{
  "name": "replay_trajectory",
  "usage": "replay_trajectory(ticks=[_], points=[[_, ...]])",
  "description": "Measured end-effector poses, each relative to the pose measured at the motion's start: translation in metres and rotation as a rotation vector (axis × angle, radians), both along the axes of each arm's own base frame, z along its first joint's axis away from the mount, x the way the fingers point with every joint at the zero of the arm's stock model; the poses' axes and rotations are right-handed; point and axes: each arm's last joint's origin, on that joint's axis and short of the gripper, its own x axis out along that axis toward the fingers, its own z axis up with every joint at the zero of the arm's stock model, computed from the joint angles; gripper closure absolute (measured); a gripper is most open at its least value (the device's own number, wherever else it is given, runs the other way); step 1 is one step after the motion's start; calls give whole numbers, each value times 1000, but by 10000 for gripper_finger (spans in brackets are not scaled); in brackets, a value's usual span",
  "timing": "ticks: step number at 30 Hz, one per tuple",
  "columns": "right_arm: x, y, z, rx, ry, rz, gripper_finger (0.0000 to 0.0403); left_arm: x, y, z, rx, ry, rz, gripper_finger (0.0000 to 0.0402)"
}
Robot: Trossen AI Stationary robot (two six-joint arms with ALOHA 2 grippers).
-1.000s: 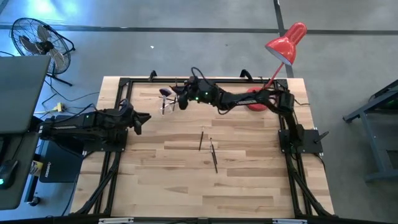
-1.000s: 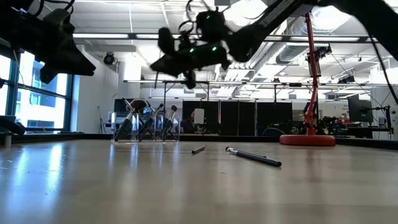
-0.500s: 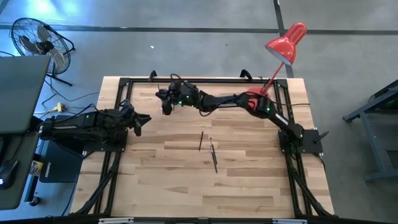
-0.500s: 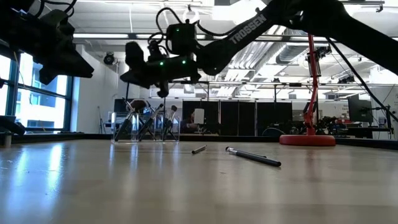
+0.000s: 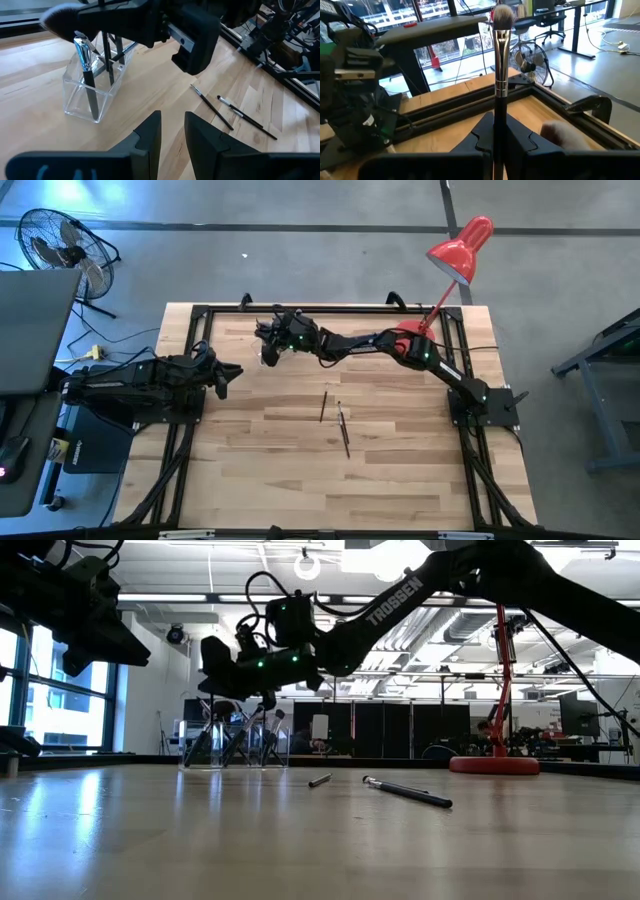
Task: Put items in baskets/containers
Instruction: Put the eyeshadow brush into the transparent organizer, then put the liner brush into the transparent organizer
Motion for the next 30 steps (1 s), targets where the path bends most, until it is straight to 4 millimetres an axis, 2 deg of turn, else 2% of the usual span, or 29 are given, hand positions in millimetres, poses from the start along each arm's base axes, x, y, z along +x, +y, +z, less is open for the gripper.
replay_trajectory(ticks=[16, 18, 22, 26, 30], points=[[0, 1, 4, 4, -6, 22, 324, 0, 0, 0, 3, -1, 7, 318], [-1, 2, 14, 2, -16, 40, 320, 0, 0, 0, 4, -1, 8, 318], [-11, 5, 54, -59, 19, 82, 319, 1, 0, 0, 5, 2, 7, 318], [-32, 11, 89, -45, 212, 93, 335, 4, 0, -1, 4, 28, 2, 318], [-64, 21, 114, 54, 447, 106, 380, 11, 0, -3, 3, 57, 2, 318]])
